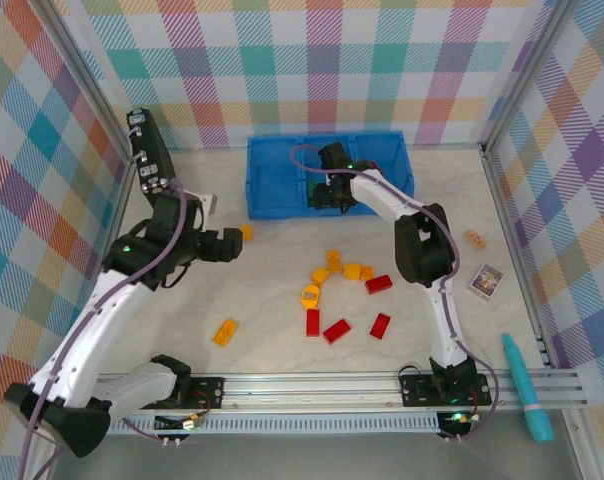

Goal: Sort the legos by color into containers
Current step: Rotate the container at the top-center of the table, then pick up the lego from the center of the table.

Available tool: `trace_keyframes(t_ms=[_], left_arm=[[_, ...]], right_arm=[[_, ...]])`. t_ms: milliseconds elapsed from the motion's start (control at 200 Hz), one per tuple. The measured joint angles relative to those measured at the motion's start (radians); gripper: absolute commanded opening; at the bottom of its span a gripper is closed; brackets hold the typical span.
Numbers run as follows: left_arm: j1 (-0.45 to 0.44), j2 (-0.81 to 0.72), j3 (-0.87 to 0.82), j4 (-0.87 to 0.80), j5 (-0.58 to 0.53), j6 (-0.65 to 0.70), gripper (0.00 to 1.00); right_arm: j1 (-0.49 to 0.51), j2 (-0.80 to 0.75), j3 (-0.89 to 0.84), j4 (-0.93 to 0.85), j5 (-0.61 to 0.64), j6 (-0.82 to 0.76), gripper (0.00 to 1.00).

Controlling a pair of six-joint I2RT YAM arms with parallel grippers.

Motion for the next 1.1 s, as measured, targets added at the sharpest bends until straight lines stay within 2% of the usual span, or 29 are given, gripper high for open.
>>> trace_keyframes(t_ms=[230,340,500,810,1035,1100], left_arm=[[0.008,0.201,-0.099,0.151,-0.019,-0.031,0.92],[0.008,0.269,-0.101,0.227,-0.048,-0.009,0.91],[0.01,0.397,-0.094,0.315,-0.097,0.037,0.89],[0.019,0.669,-0.016,0.401,-0.114,0.073,0.86],[0.031,0.765,0.052,0.451,-0.123,0.085,0.85],[0.04,0.785,0.06,0.455,-0.123,0.084,0.82]], right_arm=[[-0.001,-0.162,-0.028,-0.003,-0.079,-0.04,0.68],[-0.001,-0.208,0.026,-0.02,-0.134,-0.06,0.68],[-0.001,-0.296,0.009,-0.052,-0.189,-0.096,0.71],[-0.001,-0.743,-0.245,-0.128,-0.29,-0.188,0.77],[-0.001,-1.03,-0.304,-0.275,-0.301,-0.249,0.9],[-0.001,-1.07,-0.288,-0.352,-0.3,-0.267,0.99]])
